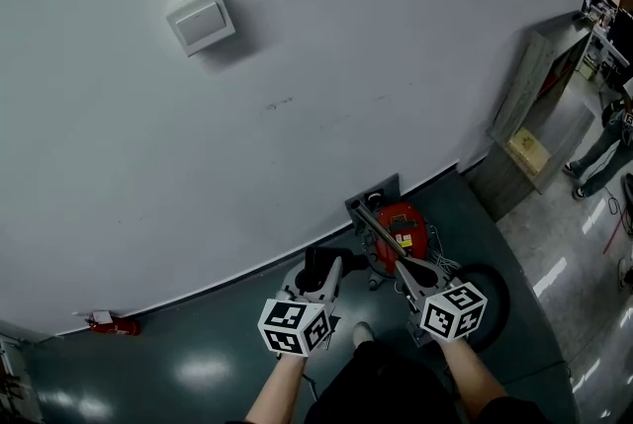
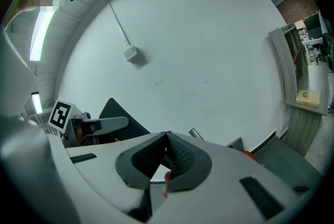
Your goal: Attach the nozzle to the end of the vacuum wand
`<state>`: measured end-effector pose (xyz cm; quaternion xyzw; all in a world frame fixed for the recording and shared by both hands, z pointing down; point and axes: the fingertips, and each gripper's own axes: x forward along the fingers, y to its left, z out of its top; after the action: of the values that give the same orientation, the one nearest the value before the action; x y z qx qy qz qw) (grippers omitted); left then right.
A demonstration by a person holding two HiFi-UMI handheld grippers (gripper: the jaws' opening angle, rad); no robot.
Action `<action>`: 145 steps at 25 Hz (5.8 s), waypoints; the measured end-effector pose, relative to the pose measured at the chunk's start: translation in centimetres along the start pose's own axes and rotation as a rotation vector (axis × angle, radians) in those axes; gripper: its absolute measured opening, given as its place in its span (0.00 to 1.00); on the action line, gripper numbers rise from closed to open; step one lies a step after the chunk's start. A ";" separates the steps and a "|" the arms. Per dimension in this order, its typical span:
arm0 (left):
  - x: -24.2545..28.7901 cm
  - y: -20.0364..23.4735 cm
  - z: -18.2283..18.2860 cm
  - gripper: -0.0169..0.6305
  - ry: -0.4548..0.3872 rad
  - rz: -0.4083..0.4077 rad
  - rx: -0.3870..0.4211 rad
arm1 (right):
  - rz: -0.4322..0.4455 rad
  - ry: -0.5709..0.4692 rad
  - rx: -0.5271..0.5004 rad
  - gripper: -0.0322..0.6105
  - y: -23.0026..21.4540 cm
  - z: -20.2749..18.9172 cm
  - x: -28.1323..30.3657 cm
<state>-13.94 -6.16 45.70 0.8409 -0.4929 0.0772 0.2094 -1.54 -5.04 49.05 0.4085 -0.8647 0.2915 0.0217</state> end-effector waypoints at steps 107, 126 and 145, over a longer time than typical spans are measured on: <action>16.9 14.2 7.0 0.16 0.122 -0.047 -0.328 | 0.201 0.422 -0.674 0.30 -11.6 -9.1 22.9; 16.3 14.4 5.8 0.16 0.085 -0.038 -0.348 | 0.178 0.428 -0.653 0.30 -11.7 -9.6 23.2; 17.0 14.7 5.4 0.16 0.060 -0.041 -0.332 | 0.164 0.450 -0.655 0.30 -11.6 -10.1 23.5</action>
<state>-18.46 -28.24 50.65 0.8018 -0.4754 0.0156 0.3618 -10.86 -21.88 69.52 0.2357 -0.9152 0.0835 0.3161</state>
